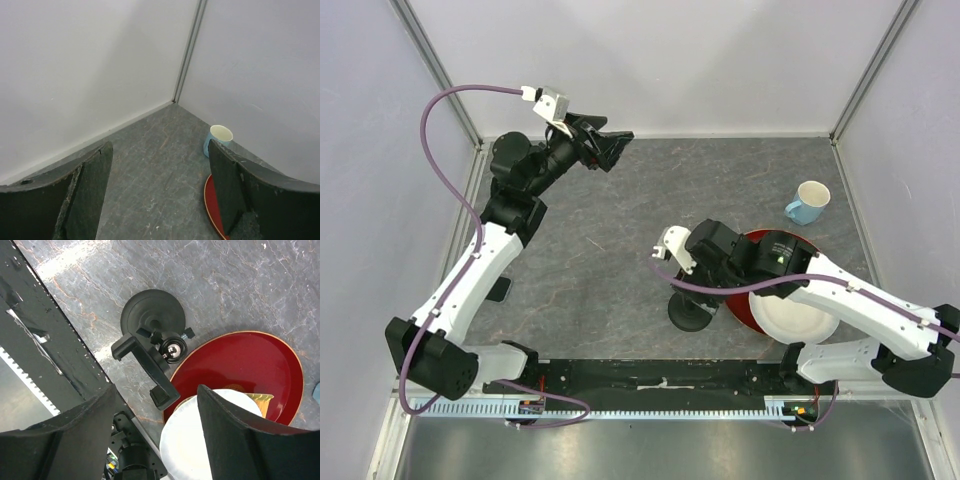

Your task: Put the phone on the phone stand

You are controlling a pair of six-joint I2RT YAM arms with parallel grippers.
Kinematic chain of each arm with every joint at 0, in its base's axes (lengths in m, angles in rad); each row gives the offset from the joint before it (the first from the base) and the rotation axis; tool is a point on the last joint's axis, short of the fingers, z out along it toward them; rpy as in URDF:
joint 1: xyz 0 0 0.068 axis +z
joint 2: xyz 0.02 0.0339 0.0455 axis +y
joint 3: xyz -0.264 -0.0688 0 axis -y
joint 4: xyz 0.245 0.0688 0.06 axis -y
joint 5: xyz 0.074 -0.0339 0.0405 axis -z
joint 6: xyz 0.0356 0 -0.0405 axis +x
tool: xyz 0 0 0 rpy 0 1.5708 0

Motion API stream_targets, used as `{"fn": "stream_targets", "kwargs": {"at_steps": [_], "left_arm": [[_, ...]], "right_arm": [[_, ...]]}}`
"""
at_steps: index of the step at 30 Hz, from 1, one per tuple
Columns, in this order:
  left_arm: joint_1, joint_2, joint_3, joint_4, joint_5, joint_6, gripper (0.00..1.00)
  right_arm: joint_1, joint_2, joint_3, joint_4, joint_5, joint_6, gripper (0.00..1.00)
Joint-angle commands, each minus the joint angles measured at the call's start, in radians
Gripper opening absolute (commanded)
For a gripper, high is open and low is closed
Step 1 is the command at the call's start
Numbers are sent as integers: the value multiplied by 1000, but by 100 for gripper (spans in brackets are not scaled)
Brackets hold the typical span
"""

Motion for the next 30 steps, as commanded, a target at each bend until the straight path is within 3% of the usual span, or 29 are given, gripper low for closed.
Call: {"fn": "stream_targets", "kwargs": {"at_steps": [1, 13, 23, 30], "left_arm": [[-1, 11, 31, -31, -37, 70, 83], [-1, 35, 46, -42, -38, 79, 83], [-1, 31, 49, -56, -49, 96, 83], [-3, 35, 57, -71, -55, 107, 83]], "right_arm": [[55, 14, -25, 19, 86, -57, 70], [96, 38, -112, 128, 51, -118, 62], [101, 78, -126, 153, 5, -187, 34], [104, 75, -135, 159, 11, -190, 32]]}}
